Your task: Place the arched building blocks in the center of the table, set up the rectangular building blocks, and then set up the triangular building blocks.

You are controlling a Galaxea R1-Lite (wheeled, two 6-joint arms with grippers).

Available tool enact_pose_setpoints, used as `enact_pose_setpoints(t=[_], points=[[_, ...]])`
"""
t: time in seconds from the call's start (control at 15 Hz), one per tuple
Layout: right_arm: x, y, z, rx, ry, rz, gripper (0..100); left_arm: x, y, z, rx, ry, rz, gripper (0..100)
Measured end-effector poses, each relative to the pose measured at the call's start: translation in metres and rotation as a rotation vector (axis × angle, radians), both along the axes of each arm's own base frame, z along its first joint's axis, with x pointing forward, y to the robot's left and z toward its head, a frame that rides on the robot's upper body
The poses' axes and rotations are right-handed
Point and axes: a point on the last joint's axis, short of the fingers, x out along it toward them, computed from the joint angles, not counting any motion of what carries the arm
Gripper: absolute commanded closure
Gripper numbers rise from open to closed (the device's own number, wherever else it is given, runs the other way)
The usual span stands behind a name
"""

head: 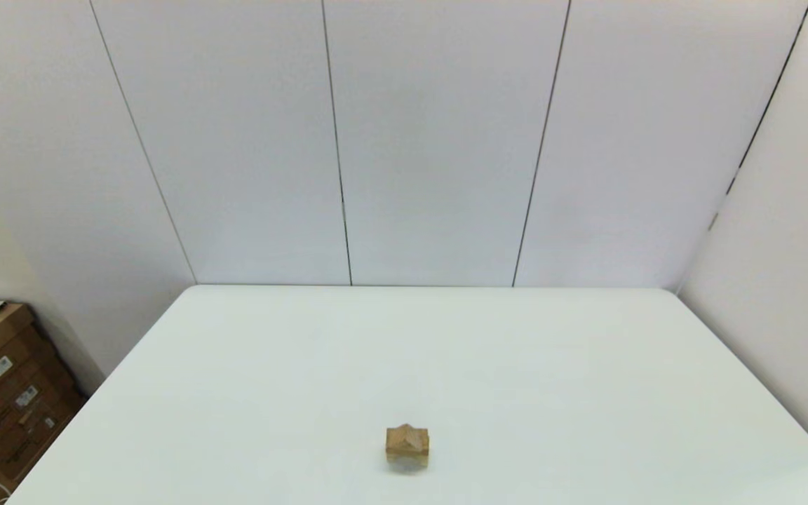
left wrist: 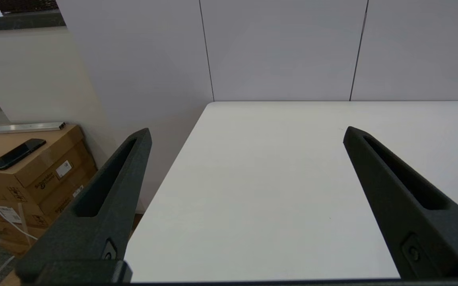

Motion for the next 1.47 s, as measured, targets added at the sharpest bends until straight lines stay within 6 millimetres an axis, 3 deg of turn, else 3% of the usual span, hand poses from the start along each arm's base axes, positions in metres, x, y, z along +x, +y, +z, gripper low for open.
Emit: enact_pose_setpoints(t=[0.47, 1.0, 1.47], points=[[0.000, 0.000, 0.000, 0.000, 0.000, 0.000, 0, 0.000, 0.000, -0.001, -0.017, 0.002, -0.019, 0], [0.000, 0.000, 0.000, 0.000, 0.000, 0.000, 0, 0.002, -0.002, -0.001, 0.078, -0.036, -0.085, 0], [0.000, 0.000, 0.000, 0.000, 0.000, 0.000, 0, 0.003, -0.004, -0.016, 0.026, 0.095, -0.198, 0]])
